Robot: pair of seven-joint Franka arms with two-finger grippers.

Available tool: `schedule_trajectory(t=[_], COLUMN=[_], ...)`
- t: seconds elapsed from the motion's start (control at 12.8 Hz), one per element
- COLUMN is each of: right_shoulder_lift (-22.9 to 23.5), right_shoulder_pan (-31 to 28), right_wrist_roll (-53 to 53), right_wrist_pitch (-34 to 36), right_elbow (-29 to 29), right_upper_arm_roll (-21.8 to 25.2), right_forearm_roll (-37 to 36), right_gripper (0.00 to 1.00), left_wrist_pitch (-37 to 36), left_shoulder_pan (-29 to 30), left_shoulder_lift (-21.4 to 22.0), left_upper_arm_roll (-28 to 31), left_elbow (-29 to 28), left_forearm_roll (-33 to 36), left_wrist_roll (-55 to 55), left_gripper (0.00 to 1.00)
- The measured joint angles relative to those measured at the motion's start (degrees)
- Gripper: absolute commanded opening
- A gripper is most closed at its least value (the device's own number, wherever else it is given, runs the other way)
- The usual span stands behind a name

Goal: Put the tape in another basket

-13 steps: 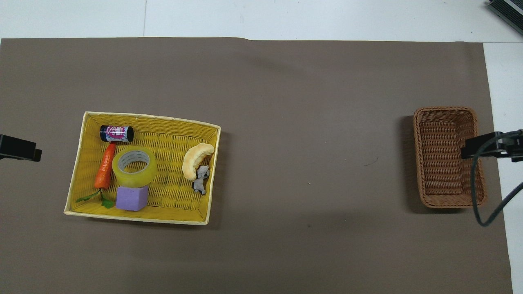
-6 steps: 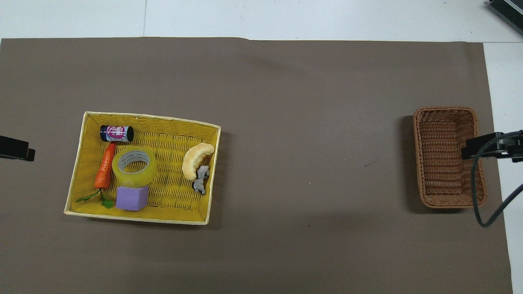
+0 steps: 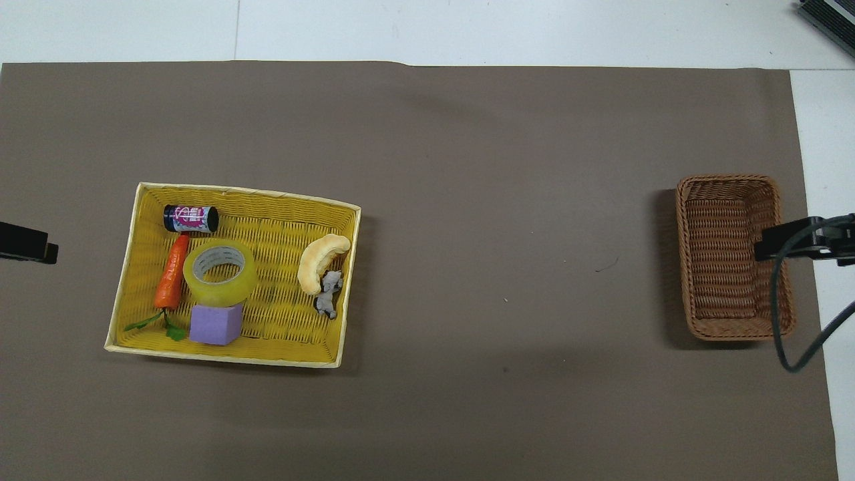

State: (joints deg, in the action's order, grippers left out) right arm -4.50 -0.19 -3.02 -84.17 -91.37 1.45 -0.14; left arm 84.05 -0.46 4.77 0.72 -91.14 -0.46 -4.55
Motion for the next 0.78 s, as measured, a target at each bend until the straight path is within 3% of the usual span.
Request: schedule_trajectory(t=[0.78], right_shoulder_lift=[0.0], right_shoulder_pan=[0.0], right_wrist_roll=[0.0], right_wrist_pitch=[0.0], right_elbow=[0.0], right_upper_arm_roll=[0.0], right_forearm_roll=[0.0], right_gripper=[1.0], left_wrist_pitch=[3.9], left_shoulder_pan=[-0.1], left_shoulder_lift=[-0.2], left_upper_arm_roll=[-0.4], left_elbow=[-0.1], left_forearm_roll=[0.0], left_wrist_roll=[-0.1], left_gripper=[1.0])
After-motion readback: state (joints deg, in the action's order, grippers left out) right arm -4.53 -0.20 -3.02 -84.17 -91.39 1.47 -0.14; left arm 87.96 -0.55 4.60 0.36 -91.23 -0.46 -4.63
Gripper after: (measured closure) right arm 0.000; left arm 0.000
